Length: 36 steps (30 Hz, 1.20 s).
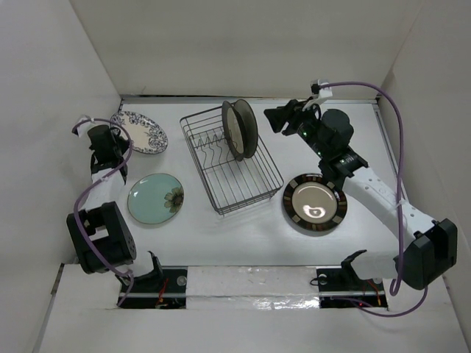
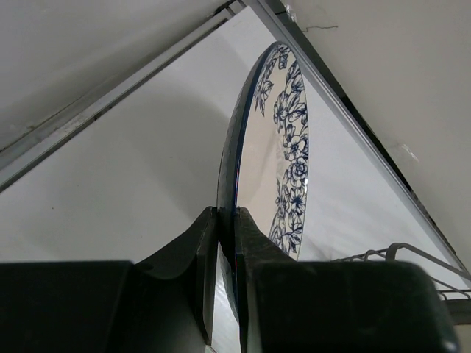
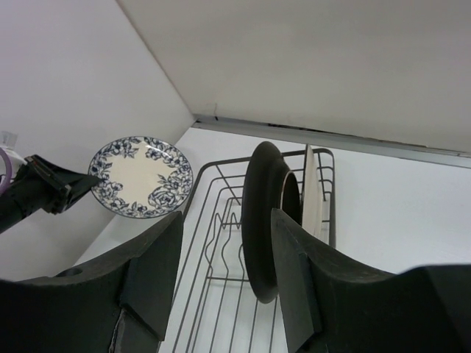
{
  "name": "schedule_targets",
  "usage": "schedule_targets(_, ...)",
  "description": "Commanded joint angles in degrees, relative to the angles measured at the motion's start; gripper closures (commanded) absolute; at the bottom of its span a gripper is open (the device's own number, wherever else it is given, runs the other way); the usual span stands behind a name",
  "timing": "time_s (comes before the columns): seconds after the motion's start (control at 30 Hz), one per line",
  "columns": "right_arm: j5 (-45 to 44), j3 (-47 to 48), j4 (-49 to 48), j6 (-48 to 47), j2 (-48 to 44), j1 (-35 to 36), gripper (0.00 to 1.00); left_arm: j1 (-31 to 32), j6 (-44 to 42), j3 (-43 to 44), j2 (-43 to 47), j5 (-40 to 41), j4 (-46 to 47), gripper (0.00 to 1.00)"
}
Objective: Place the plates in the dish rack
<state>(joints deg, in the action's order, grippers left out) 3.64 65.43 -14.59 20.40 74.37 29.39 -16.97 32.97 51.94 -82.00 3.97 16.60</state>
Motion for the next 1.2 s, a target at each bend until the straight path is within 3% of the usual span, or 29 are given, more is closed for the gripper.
schedule_targets(0.0, 2.69, 2.95, -2.11, 0.08, 0.60, 1.29, 0.43, -0.25, 2.09, 1.32, 6.58, -0.36, 9.85, 1.00)
schedule_targets(0.33, 9.53, 5.76, -2.72, 1.30, 5.26, 4.71, 0.42, -0.25, 6.40, 1.23, 14.40, -5.72, 9.77, 1.00)
schedule_targets(0.5, 11.74, 7.87, -3.86, 2.97, 9.99, 6.99, 0.30, -0.25, 8.16, 1.49, 17.22, -8.88, 9.15, 1.00)
schedule_targets(0.67, 15.35, 17.95, -3.86, 8.15, 19.48, 8.66, 0.18, -0.25, 10.44, 1.23, 21.52, -12.49, 8.28, 1.00)
schedule_targets(0.87, 12.47, 30.00, 0.69, 11.76, 31.87, 11.04, 0.16, 0.36, 13.95, -0.35, 26.00, -17.84, 7.66, 1.00)
schedule_targets(1.03, 7.62, 35.98, 5.80, 12.47, 35.67, 11.57, 0.12, 0.36, 18.09, -2.55, 27.94, -22.42, 10.38, 1.00)
schedule_targets(1.17, 9.89, 38.19, 5.72, 14.22, 38.57, 11.57, 0.08, 1.06, 20.29, -2.37, 29.35, -25.50, 11.08, 1.00)
